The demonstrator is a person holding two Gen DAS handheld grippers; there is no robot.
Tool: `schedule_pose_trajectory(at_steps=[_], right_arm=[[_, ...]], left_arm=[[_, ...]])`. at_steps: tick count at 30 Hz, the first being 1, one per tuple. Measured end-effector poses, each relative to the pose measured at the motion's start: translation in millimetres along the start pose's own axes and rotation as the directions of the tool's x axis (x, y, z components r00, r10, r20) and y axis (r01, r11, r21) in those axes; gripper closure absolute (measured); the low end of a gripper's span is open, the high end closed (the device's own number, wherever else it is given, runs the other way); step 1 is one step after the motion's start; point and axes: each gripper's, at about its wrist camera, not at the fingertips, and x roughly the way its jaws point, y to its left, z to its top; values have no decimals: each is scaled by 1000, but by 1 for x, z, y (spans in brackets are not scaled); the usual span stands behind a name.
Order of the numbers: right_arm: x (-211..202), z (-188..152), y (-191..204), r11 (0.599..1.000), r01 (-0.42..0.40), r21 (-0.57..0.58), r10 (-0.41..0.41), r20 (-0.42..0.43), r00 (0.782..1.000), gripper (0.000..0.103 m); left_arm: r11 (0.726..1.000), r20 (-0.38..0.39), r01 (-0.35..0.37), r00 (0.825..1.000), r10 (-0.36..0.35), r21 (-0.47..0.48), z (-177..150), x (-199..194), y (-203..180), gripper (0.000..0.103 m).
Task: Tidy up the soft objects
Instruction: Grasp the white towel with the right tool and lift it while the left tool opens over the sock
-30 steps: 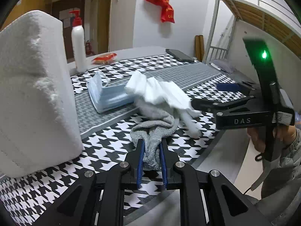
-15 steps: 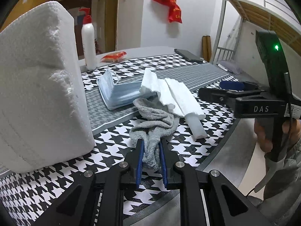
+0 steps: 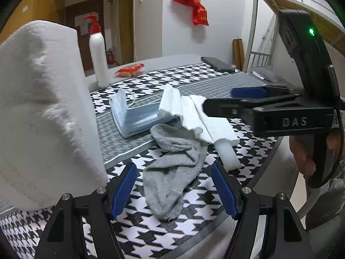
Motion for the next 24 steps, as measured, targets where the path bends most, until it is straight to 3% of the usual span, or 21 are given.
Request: schedule_pose_trajectory(at_steps=[11,14,17,21,24], right_arm=[[28,10,12,997,-54,-47,50,-77,996,19],[35,13,15,997,-59,-57,54,-86,995,19],[43,14,16,996,-63,-67,55,-112,992,32],[54,13,14,996,-52,-66,41,-147,988,36],[59,12,11,997,-51,-66,39,-164,986,41]], left_arm=[[999,-57,14,998,-16,-31,4,20,5,32],[999,-67,21,997,-22,-28,4,22,5,39],[1000,-80,15,997,-17,-21,4,25,4,46],[1000,-81,-1,997,0,-9,4,25,2,50],[1000,-79,-11,997,10,-12,5,25,4,60]])
